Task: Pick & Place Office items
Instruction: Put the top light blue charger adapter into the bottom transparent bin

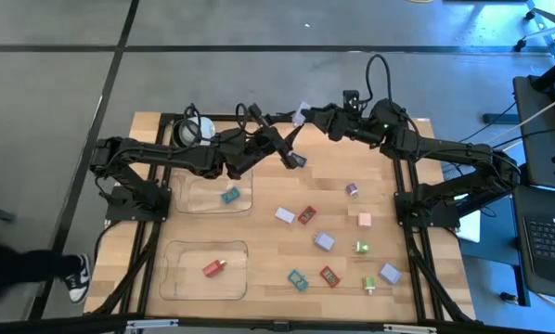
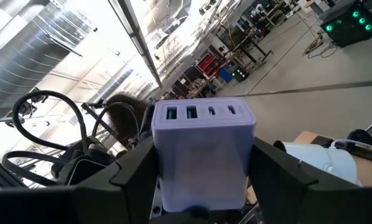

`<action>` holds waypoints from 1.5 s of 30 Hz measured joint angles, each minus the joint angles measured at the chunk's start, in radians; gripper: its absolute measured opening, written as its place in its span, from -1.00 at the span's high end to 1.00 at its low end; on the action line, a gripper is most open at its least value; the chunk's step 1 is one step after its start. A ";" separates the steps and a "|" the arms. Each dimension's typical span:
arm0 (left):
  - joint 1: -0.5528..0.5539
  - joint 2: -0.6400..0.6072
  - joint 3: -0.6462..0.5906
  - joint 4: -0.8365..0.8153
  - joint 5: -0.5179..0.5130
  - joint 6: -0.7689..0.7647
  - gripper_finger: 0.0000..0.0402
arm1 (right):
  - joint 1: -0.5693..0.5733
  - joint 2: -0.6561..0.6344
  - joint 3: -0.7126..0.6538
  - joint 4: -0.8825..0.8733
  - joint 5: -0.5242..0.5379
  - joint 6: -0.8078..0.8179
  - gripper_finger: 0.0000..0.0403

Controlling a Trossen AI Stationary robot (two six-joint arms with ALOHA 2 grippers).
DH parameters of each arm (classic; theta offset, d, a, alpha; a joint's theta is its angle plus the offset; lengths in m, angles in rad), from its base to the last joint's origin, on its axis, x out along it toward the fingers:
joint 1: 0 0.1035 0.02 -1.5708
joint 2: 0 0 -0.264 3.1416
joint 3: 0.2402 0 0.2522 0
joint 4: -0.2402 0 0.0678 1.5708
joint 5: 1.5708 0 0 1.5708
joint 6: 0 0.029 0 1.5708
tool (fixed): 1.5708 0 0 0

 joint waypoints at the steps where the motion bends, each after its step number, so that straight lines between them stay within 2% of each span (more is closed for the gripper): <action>1: 0.000 0.000 0.000 0.001 0.000 0.001 0.21 | 0.000 0.000 0.000 0.000 0.001 0.000 -0.07; 7: 0.001 0.000 0.000 0.017 0.011 -0.021 0.27 | 0.000 -0.002 0.001 0.000 0.004 0.015 -0.07; 14: 0.001 -0.001 0.000 0.013 0.063 -0.091 0.08 | 0.000 -0.004 0.001 -0.004 -0.006 0.013 -0.07; 21: -0.071 -0.028 0.002 -0.161 -0.001 -0.197 -0.09 | -0.034 -0.008 -0.001 -0.100 -0.119 -0.074 -0.07; 28: -0.128 -0.062 0.002 -0.384 0.018 -0.348 -0.11 | -0.087 -0.011 -0.001 -0.379 -0.355 -0.274 -0.07; 31: -0.126 -0.073 0.002 -0.478 0.099 -0.443 -0.11 | -0.093 -0.011 -0.001 -0.522 -0.439 -0.419 -0.07; 35: -0.090 -0.075 0.002 -0.557 0.291 -0.500 -0.11 | -0.085 -0.010 -0.001 -0.656 -0.544 -0.529 -0.07; 40: -0.018 -0.070 0.002 -0.557 0.629 -0.388 -0.11 | -0.067 0.006 -0.001 -0.666 -0.787 -0.509 -0.07; 42: -0.001 -0.066 0.002 -0.555 0.727 -0.320 -0.11 | -0.056 0.013 -0.001 -0.667 -0.821 -0.473 -0.07; 45: 0.012 -0.052 0.002 -0.523 0.810 -0.232 -0.11 | -0.043 0.033 -0.001 -0.665 -0.852 -0.433 -0.07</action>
